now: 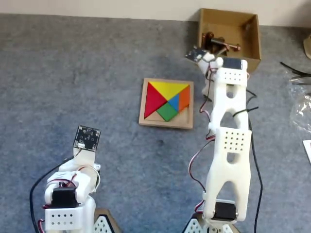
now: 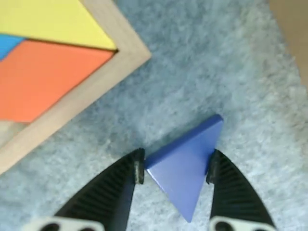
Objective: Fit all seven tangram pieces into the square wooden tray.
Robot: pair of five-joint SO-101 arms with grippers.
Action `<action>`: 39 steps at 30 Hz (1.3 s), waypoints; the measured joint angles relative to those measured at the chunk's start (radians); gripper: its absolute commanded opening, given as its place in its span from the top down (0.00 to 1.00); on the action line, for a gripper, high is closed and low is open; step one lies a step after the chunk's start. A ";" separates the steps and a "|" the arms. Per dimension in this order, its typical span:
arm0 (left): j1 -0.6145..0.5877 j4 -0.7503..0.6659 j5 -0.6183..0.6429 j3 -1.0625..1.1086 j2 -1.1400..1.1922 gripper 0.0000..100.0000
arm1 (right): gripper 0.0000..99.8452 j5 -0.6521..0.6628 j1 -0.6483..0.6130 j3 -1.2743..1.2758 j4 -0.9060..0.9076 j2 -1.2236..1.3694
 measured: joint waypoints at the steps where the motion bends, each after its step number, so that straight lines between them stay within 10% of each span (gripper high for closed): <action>1: 0.000 0.000 0.000 0.000 0.000 0.99 | 0.84 0.006 0.002 0.000 0.003 0.000; 39: 0.000 0.000 0.000 0.000 0.000 0.99 | 0.87 0.506 -0.101 -0.213 0.238 -0.020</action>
